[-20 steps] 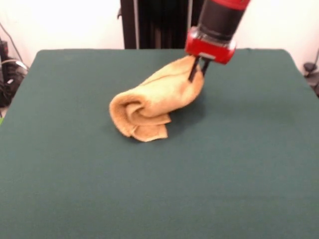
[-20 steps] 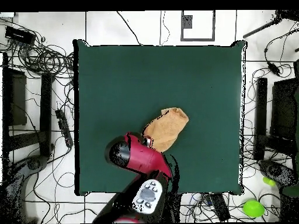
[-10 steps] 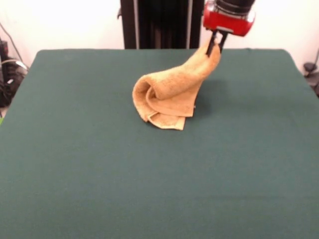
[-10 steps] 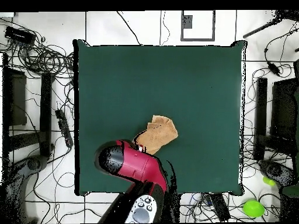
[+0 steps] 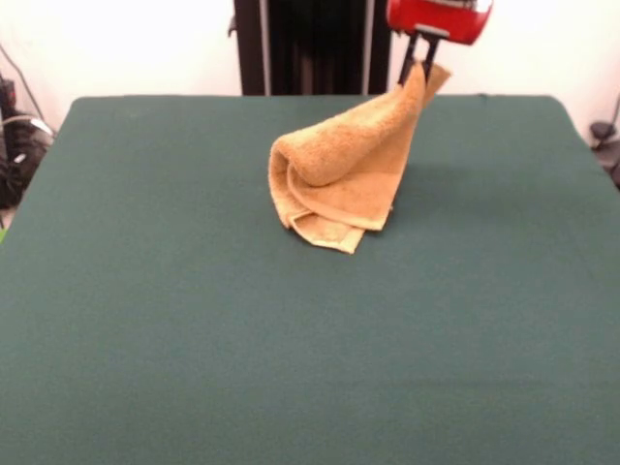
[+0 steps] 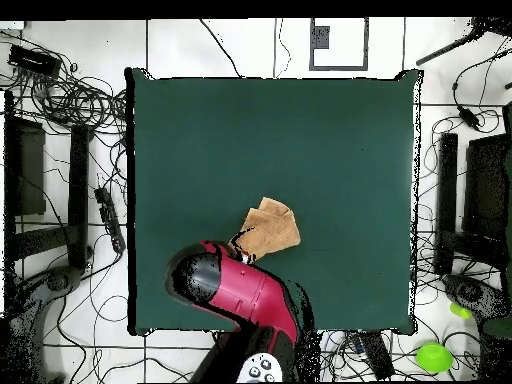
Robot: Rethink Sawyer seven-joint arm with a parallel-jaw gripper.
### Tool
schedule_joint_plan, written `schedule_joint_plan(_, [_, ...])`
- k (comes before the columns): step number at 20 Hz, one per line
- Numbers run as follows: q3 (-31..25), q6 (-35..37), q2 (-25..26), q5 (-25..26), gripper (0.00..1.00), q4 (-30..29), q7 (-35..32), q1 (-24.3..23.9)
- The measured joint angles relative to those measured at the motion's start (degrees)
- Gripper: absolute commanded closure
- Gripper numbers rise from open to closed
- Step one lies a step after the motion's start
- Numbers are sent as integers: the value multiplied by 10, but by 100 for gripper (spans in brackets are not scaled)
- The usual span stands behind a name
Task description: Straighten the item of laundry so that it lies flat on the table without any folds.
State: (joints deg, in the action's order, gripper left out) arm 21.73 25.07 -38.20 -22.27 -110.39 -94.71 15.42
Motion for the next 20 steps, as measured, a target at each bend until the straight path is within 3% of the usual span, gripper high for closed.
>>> schedule_joint_plan(15, [-4,51,-55,-1,100,-11,0,-11])
schedule_joint_plan(20, [-27,51,-87,-12,100,-29,0,-48])
